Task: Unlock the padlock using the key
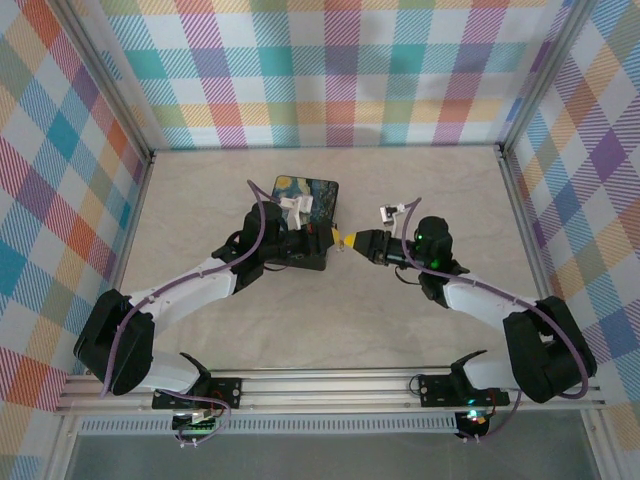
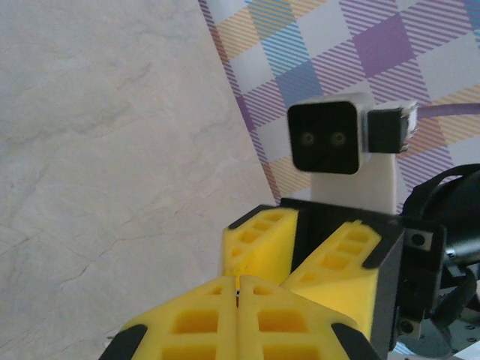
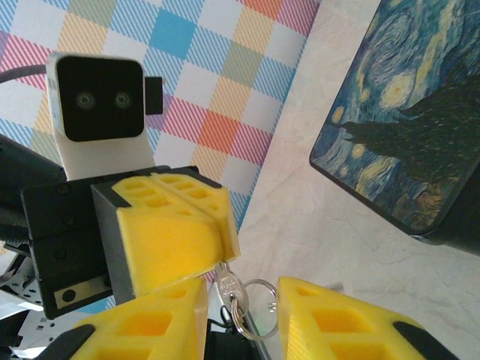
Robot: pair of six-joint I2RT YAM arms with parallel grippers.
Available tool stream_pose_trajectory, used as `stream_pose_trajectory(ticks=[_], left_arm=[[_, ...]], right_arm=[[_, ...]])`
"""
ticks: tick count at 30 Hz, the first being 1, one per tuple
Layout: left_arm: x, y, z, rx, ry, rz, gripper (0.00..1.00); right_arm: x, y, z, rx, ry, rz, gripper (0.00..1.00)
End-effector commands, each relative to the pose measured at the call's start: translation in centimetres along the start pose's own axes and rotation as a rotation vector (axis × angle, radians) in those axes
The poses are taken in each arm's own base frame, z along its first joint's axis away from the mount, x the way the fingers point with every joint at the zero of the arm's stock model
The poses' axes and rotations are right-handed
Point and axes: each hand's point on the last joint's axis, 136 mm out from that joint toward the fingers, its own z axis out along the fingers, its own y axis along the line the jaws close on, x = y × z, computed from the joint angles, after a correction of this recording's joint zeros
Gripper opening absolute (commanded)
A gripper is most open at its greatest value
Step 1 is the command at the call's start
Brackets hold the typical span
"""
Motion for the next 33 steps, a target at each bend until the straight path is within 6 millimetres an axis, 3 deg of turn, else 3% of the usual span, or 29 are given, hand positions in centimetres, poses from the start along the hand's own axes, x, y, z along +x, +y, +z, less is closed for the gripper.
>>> stream_pose_trajectory(ticks=[1, 7, 28, 33], left_arm=[[-1.0, -1.4, -0.5, 0.051, -0.042, 0.015, 0.00], [-1.0, -1.6, -0.5, 0.067, -0.047, 0.006, 0.00], [-1.7, -1.9, -0.9, 0.083, -0.086, -0.007, 0.00], [-1.9, -2.1, -1.0, 0.092, -0.099, -0.011, 0.00]], right_arm=[[-0.4, 1.1, 0.4, -0.041, -0.017, -0.030, 0.29], [-0.2, 0.8, 0.4, -0.043, -0.018, -0.020, 0.27], [-0.2, 2.7, 0.5, -0.134, -0.015, 0.007, 0.17], [-0.2, 2.9, 0.5, -0.144, -0.015, 0.013, 0.21]])
